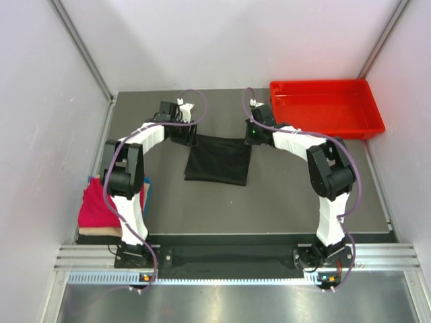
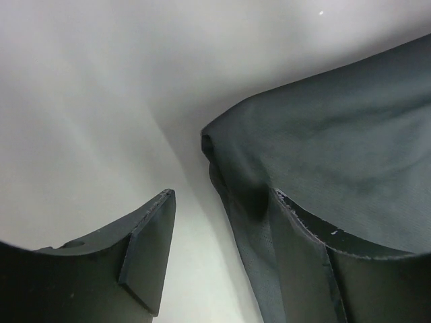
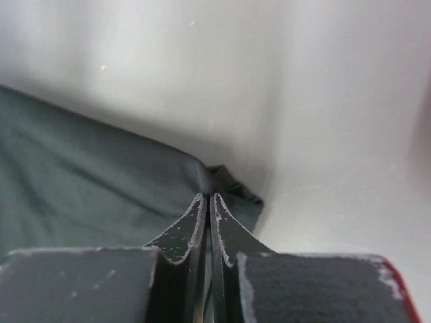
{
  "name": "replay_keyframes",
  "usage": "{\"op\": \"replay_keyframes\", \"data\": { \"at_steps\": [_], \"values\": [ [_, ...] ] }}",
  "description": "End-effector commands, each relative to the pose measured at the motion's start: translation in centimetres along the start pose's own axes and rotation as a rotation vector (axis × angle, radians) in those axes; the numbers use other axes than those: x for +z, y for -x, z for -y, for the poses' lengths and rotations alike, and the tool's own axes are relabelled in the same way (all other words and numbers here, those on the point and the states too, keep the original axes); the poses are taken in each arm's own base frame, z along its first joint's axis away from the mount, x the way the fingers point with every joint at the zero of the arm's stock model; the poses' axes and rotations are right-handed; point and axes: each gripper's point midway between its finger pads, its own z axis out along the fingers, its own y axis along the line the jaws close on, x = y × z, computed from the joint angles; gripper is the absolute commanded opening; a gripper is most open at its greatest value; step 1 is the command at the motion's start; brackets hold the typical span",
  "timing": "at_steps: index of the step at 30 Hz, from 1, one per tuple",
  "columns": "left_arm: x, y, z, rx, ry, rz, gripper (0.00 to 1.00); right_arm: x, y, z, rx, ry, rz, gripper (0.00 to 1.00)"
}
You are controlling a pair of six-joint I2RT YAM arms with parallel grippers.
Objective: Fold and stack the t-shirts
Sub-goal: Fold the tshirt
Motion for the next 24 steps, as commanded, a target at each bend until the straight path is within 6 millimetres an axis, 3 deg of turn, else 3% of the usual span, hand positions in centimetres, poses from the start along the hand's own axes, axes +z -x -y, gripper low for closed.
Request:
{"op": "replay_keyframes", "data": {
  "at_steps": [1, 5, 9, 12, 13, 14, 16, 19, 24],
  "values": [
    [0.2, 2.8, 0.2, -0.003, -0.02, 0.081, 0.62, -0.5, 3.2, 0.8, -0.002, -0.081, 0.089, 0.0],
    [0.0, 3.0, 0.5, -0.012, -0.024, 0.094, 0.62, -1.4, 4.4, 1.4, 0.015, -0.125, 0.135, 0.0],
    [-0.3, 3.1, 0.4, -0.031, -0.005, 0.108, 0.61, -0.6, 4.1, 0.9, 0.015, -0.1, 0.105, 0.0],
    [-0.5, 2.5, 0.5, -0.076, -0.004, 0.097, 0.61, 0.0, 3.6, 1.7, 0.028, -0.14, 0.083, 0.21],
    [-0.4, 1.7, 0.7, -0.099, -0.009, 0.079, 0.61, 0.0, 3.7, 2.3, 0.037, -0.164, 0.085, 0.37],
    [-0.4, 1.4, 0.8, -0.113, -0.015, 0.073, 0.61, -0.3, 3.8, 2.4, 0.047, -0.173, 0.088, 0.45],
    [-0.5, 0.2, 1.3, -0.151, -0.025, 0.054, 0.62, -1.0, 3.8, 2.7, 0.058, -0.191, 0.091, 0.57],
    [-0.8, -1.0, 1.7, -0.19, -0.03, 0.052, 0.63, -3.6, 3.5, 2.1, 0.073, -0.161, 0.109, 0.6],
    [-0.3, -2.9, 2.2, -0.237, -0.043, 0.02, 0.61, -6.1, 2.1, 1.6, 0.093, -0.116, 0.137, 0.63]
  ]
}}
